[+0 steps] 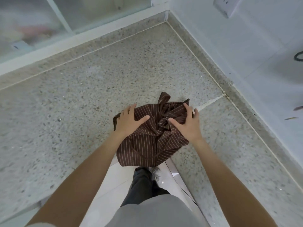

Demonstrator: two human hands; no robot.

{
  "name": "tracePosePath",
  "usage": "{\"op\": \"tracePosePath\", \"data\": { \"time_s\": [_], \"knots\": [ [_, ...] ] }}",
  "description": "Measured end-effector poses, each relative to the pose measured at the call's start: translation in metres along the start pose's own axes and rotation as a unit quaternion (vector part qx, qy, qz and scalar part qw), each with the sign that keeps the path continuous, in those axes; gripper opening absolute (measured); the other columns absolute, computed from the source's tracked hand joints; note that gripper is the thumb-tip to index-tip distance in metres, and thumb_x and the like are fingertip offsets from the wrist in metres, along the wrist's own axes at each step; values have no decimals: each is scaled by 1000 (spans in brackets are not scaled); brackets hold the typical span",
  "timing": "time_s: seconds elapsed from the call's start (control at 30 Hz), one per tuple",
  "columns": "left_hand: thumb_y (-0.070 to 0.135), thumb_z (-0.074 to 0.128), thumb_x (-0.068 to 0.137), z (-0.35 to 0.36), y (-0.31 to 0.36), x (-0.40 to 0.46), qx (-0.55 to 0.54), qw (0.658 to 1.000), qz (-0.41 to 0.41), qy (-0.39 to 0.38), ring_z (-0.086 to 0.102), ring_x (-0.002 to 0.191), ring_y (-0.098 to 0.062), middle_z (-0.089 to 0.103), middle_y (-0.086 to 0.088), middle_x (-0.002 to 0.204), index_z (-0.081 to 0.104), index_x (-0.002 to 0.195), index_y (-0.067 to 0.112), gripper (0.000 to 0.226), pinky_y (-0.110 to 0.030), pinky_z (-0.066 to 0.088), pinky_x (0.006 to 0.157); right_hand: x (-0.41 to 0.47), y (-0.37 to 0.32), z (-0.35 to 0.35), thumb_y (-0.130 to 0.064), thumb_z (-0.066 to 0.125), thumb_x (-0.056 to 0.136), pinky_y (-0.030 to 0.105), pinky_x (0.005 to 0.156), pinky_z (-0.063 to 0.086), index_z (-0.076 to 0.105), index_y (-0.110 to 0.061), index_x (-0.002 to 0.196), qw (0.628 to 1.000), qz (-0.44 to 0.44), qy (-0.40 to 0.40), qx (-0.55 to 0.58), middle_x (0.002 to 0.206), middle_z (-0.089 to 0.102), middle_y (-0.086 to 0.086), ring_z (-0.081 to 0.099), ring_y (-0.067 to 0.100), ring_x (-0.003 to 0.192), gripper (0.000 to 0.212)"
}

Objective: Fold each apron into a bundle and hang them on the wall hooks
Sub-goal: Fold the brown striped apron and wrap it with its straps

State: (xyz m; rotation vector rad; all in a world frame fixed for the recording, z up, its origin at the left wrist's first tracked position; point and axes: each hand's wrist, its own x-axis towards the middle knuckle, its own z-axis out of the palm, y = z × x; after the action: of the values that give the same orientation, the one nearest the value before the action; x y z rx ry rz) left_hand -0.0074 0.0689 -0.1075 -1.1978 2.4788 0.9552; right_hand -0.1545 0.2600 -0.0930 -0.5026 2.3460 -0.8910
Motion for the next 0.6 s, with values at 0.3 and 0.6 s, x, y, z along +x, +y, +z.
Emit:
{"op": "tracePosePath", "data": {
  "time_s": [0.3,0.6],
  "knots": [
    [64,50,79,11,54,-35,-398,914,-37,-61,29,136,-16,26,4,151,9,149,26,90,-31,26,108,-16,-17,7,-11,74,75,2,92,22,38,-17,139,987,-158,16,19,134,46,8,43,16,123,73],
    [60,74,63,-68,-2,-120,-442,882,28,158,26,138,-16,19,1,152,15,144,43,101,-38,29,111,-95,-96,2,-10,75,76,23,104,35,42,-27,135,921,-365,-128,41,133,46,-6,44,5,123,69]
  ]
}}
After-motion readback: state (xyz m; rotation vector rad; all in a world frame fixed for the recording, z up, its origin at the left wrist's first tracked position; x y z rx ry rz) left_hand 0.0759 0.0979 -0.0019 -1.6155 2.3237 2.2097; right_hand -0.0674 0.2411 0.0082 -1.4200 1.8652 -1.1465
